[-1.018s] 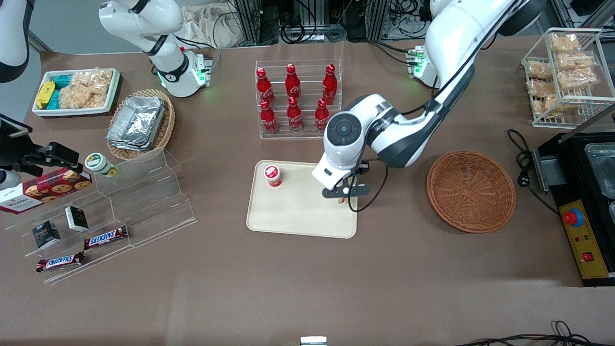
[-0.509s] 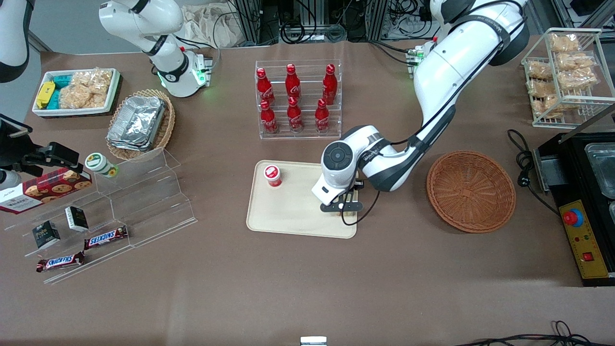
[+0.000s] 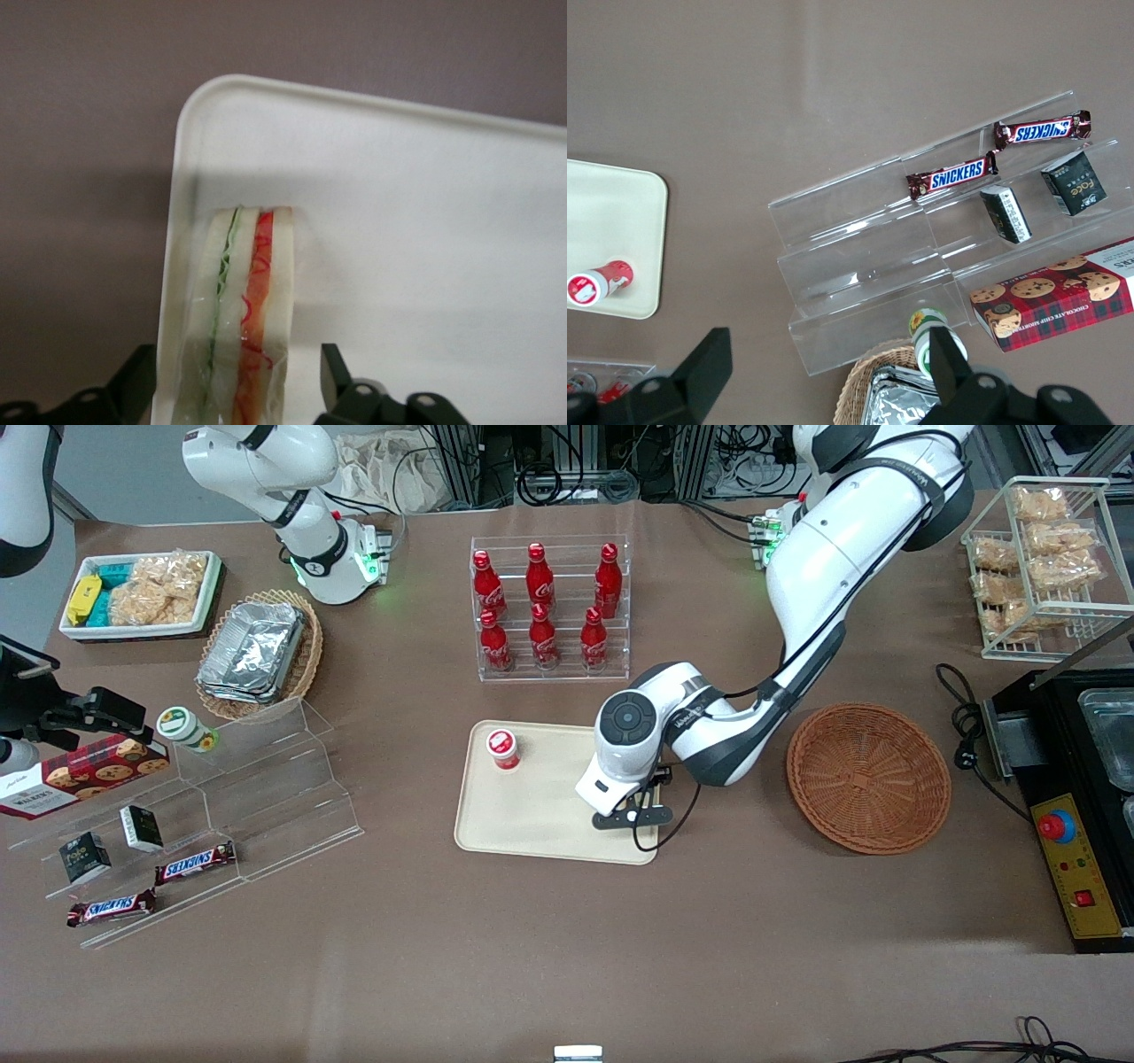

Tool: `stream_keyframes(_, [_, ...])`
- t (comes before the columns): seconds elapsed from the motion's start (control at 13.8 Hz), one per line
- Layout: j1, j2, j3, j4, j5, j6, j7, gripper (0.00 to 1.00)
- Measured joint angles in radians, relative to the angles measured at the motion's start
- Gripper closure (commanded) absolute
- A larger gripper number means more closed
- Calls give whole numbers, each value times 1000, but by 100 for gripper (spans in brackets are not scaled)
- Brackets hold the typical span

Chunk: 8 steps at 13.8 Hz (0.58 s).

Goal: Place sandwich from basket to tray
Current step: 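Lower the sandwich onto the cream tray beside the cup, then open the left gripper to release the sandwich on the tray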

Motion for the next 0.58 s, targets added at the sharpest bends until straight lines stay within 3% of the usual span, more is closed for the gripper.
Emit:
stream_keyframes(0.29, [2, -157, -6, 29, 0, -117, -182, 0])
stream_keyframes(0.58, [54, -326, -3, 23, -26, -234, -239, 0])
